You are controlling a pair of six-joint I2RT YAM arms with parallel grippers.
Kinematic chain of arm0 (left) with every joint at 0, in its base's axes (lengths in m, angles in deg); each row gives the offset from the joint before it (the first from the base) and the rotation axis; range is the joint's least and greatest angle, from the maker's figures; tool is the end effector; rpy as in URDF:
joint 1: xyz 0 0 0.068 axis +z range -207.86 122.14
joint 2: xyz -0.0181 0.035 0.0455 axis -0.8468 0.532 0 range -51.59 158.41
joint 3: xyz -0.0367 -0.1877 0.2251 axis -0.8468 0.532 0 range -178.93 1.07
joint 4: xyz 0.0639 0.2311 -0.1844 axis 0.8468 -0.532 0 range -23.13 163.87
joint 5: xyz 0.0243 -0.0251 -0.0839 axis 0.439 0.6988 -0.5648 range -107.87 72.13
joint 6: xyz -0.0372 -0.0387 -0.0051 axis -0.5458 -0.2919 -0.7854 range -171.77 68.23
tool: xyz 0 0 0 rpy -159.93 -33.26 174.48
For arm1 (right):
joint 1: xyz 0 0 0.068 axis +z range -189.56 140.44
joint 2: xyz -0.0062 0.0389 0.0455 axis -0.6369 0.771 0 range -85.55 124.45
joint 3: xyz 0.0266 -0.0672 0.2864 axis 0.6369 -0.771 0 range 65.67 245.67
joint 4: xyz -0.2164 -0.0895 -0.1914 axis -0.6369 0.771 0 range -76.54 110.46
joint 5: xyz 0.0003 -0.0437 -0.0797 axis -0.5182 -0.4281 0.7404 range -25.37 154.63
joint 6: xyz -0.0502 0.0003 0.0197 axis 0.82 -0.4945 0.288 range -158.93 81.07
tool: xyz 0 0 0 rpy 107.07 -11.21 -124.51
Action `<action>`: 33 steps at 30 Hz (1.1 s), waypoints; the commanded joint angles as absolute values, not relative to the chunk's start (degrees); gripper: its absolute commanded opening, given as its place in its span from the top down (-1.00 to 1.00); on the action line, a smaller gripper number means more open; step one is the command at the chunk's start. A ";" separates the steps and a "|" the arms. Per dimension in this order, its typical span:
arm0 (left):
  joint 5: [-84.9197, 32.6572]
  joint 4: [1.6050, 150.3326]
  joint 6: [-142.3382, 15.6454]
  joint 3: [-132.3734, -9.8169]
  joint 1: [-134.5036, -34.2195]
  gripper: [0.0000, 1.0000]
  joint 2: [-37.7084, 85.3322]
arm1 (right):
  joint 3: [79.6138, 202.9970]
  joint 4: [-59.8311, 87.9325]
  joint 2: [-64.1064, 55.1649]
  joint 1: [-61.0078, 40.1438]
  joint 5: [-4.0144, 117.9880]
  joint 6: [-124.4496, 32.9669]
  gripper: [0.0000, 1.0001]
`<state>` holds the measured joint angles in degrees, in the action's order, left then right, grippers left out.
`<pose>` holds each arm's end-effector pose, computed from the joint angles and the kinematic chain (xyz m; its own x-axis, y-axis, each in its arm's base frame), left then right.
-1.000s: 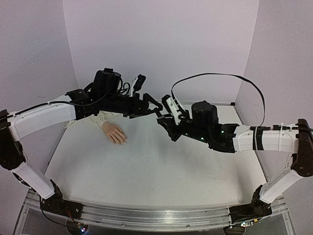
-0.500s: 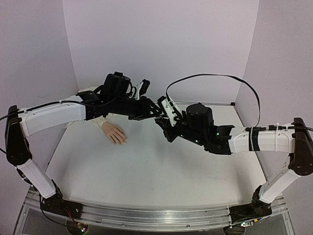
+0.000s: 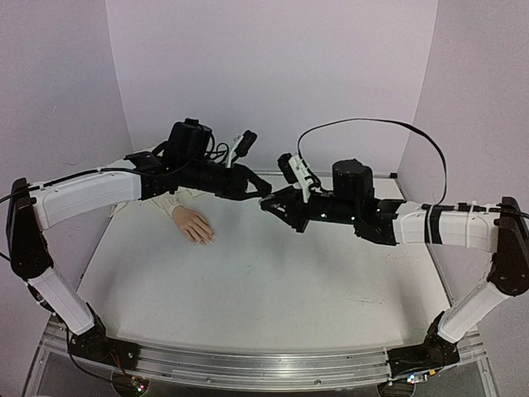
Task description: Paint the nails
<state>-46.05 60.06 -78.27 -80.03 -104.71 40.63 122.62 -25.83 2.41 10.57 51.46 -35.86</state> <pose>0.2758 -0.3187 0.3595 -0.6757 0.1455 -0.7227 0.7089 0.3970 -0.5829 0.2471 0.3087 0.3191 0.1398 0.0862 -0.9864 -0.8856 0.4564 -0.0857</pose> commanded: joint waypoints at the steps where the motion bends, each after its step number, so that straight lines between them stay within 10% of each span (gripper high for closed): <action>1: -87.65 79.39 -59.17 -73.53 -107.56 1.00 30.85 | 128.34 -37.04 0.80 8.84 -1.16 -48.86 1.00; 10: -89.04 81.47 -61.41 -75.24 -106.73 0.99 27.55 | 124.24 -49.28 -0.67 8.45 -0.59 -57.58 1.00; 14: -81.25 81.32 -65.30 -71.89 -104.92 -0.24 24.46 | 124.65 -38.99 -0.78 8.48 5.71 -48.15 1.00; 18: -73.85 78.86 -67.80 -67.97 -102.19 -0.75 20.12 | 125.07 -31.05 -2.13 8.48 13.85 -41.95 1.00; 33: -43.66 56.86 -76.39 -77.50 -103.37 -0.50 27.79 | 123.59 -28.76 -3.34 13.02 55.55 -33.74 1.00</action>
